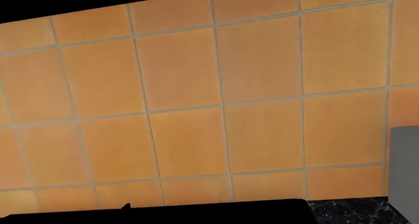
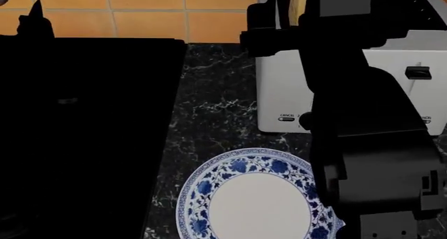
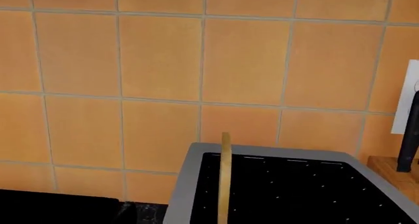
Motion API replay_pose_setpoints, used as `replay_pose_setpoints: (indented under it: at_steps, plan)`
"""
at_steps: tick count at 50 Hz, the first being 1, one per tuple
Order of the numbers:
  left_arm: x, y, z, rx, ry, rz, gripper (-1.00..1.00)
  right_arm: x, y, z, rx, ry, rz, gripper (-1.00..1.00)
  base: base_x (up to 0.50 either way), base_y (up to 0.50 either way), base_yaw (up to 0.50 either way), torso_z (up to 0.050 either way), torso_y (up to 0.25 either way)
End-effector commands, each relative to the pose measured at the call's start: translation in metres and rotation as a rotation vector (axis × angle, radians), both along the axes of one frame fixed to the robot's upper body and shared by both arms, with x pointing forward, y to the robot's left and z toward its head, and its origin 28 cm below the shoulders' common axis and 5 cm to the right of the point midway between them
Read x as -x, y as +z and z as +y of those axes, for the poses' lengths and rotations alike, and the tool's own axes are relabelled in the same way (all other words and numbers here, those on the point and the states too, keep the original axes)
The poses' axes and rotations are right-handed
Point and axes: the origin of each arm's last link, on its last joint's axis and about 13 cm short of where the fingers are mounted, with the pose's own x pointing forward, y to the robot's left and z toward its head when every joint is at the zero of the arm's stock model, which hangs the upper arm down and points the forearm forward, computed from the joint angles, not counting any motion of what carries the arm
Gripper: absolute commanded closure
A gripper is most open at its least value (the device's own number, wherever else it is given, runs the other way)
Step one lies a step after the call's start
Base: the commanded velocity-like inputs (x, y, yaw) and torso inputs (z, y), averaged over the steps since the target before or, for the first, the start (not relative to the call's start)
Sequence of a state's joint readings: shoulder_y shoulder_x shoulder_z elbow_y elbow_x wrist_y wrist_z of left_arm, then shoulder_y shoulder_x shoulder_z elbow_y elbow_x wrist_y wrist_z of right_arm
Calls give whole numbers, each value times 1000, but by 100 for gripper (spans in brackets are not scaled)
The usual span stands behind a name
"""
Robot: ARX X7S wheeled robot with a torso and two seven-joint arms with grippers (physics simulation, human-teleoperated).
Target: Place the toasted item on a plate.
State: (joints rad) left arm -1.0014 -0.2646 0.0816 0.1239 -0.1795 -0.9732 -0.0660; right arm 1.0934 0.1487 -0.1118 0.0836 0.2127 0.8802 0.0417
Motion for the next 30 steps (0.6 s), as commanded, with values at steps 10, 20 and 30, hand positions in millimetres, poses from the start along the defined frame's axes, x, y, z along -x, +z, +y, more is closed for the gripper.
replay_pose_setpoints:
  at_steps: [10,20,30]
  plan:
    - [0,-1,-1,3,-5,4,-100,0,-5,0,7,18,25,-100,376,1,0,50,0]
    - [0,-1,0,4,-3,4,-100,-1,-6,1,17,8,29,-100,43,0,0,50,0]
    - [1,-1,1,7,5,5,-100,-1,-6,1,7,14,30,-100,324,1,0,50,0]
